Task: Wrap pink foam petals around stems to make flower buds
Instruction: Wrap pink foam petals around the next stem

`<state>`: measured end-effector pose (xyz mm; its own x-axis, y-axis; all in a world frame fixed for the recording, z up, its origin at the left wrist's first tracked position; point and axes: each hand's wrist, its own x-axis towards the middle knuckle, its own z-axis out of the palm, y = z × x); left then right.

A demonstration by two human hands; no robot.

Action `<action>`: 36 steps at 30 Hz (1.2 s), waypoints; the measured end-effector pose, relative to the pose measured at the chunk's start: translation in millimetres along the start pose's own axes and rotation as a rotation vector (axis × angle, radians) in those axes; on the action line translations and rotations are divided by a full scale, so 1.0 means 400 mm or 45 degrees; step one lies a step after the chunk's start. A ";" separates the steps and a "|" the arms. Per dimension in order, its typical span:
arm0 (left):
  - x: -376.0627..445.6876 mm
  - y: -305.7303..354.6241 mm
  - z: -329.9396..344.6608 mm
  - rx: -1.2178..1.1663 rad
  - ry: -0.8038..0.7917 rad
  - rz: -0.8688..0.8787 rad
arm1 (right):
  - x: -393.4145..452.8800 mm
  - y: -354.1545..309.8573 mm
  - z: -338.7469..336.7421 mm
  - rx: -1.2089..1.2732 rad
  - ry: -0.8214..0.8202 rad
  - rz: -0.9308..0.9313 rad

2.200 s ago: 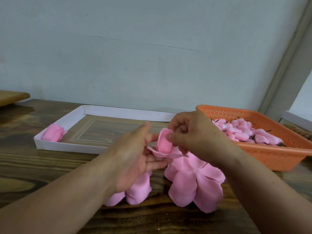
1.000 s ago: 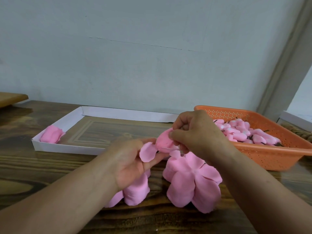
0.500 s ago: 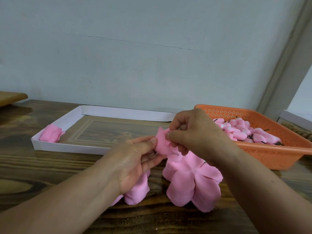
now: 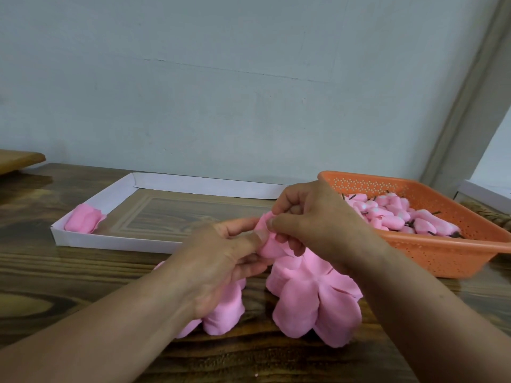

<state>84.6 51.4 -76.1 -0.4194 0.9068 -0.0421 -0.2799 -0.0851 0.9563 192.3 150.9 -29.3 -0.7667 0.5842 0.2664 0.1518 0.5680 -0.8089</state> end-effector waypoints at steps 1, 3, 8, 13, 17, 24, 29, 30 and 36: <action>0.000 0.000 -0.002 -0.009 -0.025 -0.015 | -0.001 0.000 0.001 -0.002 -0.016 -0.009; 0.001 0.003 -0.006 -0.029 -0.063 -0.046 | -0.004 -0.003 -0.005 0.010 -0.062 -0.018; 0.004 0.016 -0.014 -0.099 -0.072 -0.127 | -0.006 -0.006 -0.042 0.046 -0.266 -0.020; -0.003 0.019 -0.008 -0.153 -0.093 -0.184 | 0.002 0.000 -0.045 -0.242 -0.163 -0.149; -0.002 0.024 -0.010 -0.160 -0.121 -0.187 | 0.004 0.003 -0.047 -0.329 -0.092 -0.223; 0.000 0.028 -0.016 -0.158 -0.157 -0.223 | -0.002 0.005 -0.050 -0.011 -0.242 -0.101; -0.002 0.031 -0.023 -0.122 -0.207 -0.254 | -0.004 0.005 -0.047 0.090 -0.264 -0.058; -0.003 0.032 -0.024 -0.101 -0.221 -0.254 | -0.004 0.004 -0.043 0.098 -0.265 -0.054; -0.007 0.033 -0.025 -0.011 -0.279 -0.290 | -0.005 0.001 -0.040 0.069 -0.323 -0.044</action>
<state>73.4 43.7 -66.1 -0.1490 0.9703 -0.1908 -0.3530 0.1281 0.9268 204.1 159.2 -21.7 -0.9038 0.3971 0.1596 0.0945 0.5489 -0.8305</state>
